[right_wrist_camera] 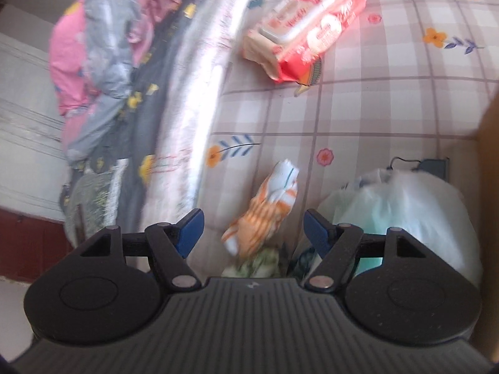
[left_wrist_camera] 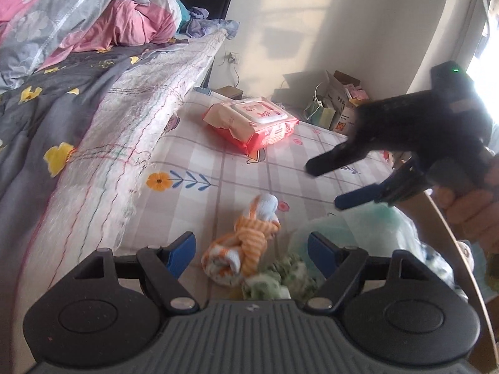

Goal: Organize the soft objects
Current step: 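Move the right gripper to the orange-white sock and grasp it, then carry the sock into the box with the right gripper and release it, then grasp the green scrunchie with the left gripper while the right gripper grasps the gold packet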

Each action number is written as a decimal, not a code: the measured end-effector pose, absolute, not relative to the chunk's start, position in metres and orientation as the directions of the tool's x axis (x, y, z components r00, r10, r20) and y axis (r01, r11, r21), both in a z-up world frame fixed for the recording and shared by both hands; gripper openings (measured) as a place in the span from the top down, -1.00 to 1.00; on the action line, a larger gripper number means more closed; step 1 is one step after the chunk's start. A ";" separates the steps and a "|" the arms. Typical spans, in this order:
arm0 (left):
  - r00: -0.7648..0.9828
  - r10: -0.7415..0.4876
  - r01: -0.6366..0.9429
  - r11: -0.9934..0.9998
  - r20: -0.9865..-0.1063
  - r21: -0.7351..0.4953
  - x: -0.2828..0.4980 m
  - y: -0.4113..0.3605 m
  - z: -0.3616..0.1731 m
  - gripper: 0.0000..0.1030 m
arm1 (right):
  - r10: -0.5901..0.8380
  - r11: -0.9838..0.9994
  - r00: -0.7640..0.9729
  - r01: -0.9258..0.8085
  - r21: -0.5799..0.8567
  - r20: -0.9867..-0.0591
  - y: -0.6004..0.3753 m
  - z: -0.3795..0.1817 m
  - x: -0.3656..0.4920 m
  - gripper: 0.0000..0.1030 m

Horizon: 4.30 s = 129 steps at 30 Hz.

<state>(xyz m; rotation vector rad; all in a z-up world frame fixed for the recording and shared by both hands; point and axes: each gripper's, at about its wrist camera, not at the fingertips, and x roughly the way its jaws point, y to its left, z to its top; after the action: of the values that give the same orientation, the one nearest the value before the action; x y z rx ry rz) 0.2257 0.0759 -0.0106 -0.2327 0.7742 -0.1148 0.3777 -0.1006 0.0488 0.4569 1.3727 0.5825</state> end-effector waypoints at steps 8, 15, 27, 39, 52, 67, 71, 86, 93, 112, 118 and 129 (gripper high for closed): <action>0.588 -0.215 0.050 0.972 -0.780 -0.229 0.290 0.067 -0.053 -0.35 | 0.551 0.825 -0.033 -0.128 0.550 -0.834 -0.047 -0.005 0.413 -0.37; 0.523 -0.224 0.031 0.969 -0.822 -0.244 0.312 0.065 -0.077 -0.09 | 0.554 0.816 -0.081 -0.144 0.560 -0.828 -0.026 -0.026 0.418 -0.16; 0.620 -0.204 0.012 0.968 -0.757 -0.252 0.291 0.075 -0.032 0.15 | 0.690 0.717 0.030 -0.163 0.678 -0.723 -0.038 0.011 0.409 0.45; 0.750 -0.274 0.138 0.955 -0.602 -0.263 0.230 0.023 0.073 0.16 | 0.772 0.631 0.223 -0.375 0.679 -0.595 -0.116 0.146 0.337 0.47; 0.507 -0.644 0.517 0.759 -0.573 -0.396 0.188 -0.149 0.067 0.03 | 0.596 0.800 0.434 -0.255 0.543 -0.675 -0.338 0.175 0.213 0.47; 0.527 -0.594 0.417 0.804 -0.608 -0.425 0.182 -0.123 0.046 -0.06 | 0.225 0.952 0.294 -0.268 0.145 -0.929 -0.391 0.080 0.169 0.47; 0.544 -0.559 0.372 0.829 -0.625 -0.417 0.180 -0.105 0.043 -0.06 | 0.218 0.932 0.163 -0.327 0.155 -0.962 -0.364 0.044 0.193 0.47; 0.628 -0.452 0.295 0.891 -0.633 -0.344 0.148 -0.043 0.034 -0.42 | 0.300 0.947 0.259 -0.201 0.252 -0.918 -0.373 0.065 0.205 -0.20; 0.684 -0.342 0.228 0.939 -0.645 -0.256 0.124 -0.004 0.027 -0.57 | 0.464 0.883 0.352 -0.250 0.396 -0.813 -0.347 0.114 0.210 -0.26; 0.656 -0.125 0.150 0.988 -0.745 -0.034 0.196 0.009 -0.047 -0.58 | 0.662 0.692 0.094 -0.458 0.558 -0.744 -0.139 0.104 0.267 -0.28; 0.656 -0.141 0.116 0.990 -0.742 -0.086 0.213 0.014 -0.058 -0.38 | 0.668 0.691 0.074 -0.429 0.581 -0.740 -0.131 0.090 0.278 -0.28; 0.702 -0.129 -0.028 0.978 -0.700 -0.208 0.208 0.058 -0.051 0.46 | 0.669 0.691 0.068 -0.423 0.586 -0.741 -0.115 0.080 0.289 -0.29</action>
<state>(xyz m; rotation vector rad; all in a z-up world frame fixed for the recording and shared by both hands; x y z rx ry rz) 0.2082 0.0575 -0.0508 -0.2099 0.7918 -0.0570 0.2894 -0.1147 0.0803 0.2380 1.2559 0.8343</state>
